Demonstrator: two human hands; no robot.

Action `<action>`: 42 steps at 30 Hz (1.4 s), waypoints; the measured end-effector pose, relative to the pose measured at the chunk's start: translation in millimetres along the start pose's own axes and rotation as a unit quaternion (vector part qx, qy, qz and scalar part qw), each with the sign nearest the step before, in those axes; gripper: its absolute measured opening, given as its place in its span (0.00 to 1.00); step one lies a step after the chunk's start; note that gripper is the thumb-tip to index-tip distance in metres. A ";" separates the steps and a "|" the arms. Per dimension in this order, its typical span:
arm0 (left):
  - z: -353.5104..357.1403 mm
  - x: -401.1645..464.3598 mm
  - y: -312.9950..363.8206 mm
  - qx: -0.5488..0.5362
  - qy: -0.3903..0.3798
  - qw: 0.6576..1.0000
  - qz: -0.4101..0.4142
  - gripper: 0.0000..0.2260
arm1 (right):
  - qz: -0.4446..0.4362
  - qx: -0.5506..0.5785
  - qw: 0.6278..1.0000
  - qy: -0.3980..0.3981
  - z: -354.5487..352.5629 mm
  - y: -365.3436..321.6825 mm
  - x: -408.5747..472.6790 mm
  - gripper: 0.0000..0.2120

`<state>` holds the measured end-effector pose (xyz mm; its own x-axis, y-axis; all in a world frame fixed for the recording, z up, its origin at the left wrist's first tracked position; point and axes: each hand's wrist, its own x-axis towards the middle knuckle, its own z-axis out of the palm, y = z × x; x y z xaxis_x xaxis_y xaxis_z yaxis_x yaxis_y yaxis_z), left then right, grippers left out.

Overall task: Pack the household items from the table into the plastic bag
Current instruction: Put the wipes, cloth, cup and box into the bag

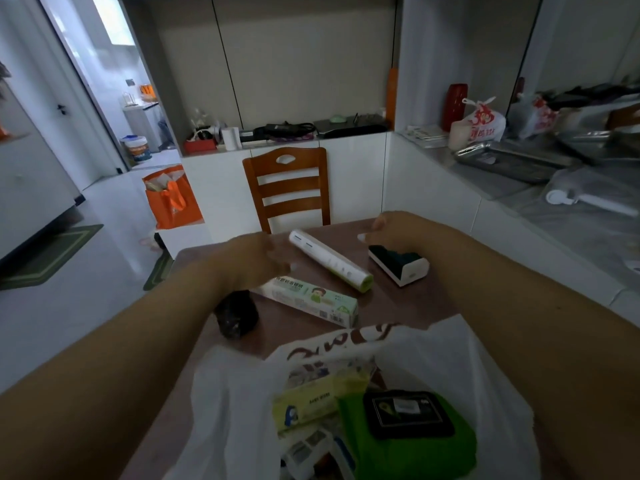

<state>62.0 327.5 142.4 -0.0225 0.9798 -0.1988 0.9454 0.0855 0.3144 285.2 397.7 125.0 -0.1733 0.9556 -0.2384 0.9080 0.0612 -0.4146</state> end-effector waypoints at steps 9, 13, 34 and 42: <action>82.0 119.6 -99.3 0.077 -0.073 0.986 -0.125 0.43 | 0.165 0.006 0.986 0.024 39.3 72.6 113.2 0.30; 108.7 147.9 -126.6 0.209 -0.051 0.967 -0.134 0.47 | 0.223 0.077 0.970 0.060 71.3 96.5 149.0 0.49; 15.7 62.5 -21.7 -0.291 0.033 0.956 0.011 0.27 | 0.111 0.189 0.975 0.030 2.7 14.5 50.1 0.49; -42.0 -110.5 24.4 -0.229 0.012 0.971 0.071 0.25 | 0.006 0.154 0.985 0.078 -68.3 -40.2 -104.5 0.35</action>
<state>73.9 228.9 211.0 0.0853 0.9909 -0.1037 0.6962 0.0152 0.7177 292.9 315.0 226.6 -0.0813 0.9897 -0.1177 0.7464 -0.0178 -0.6653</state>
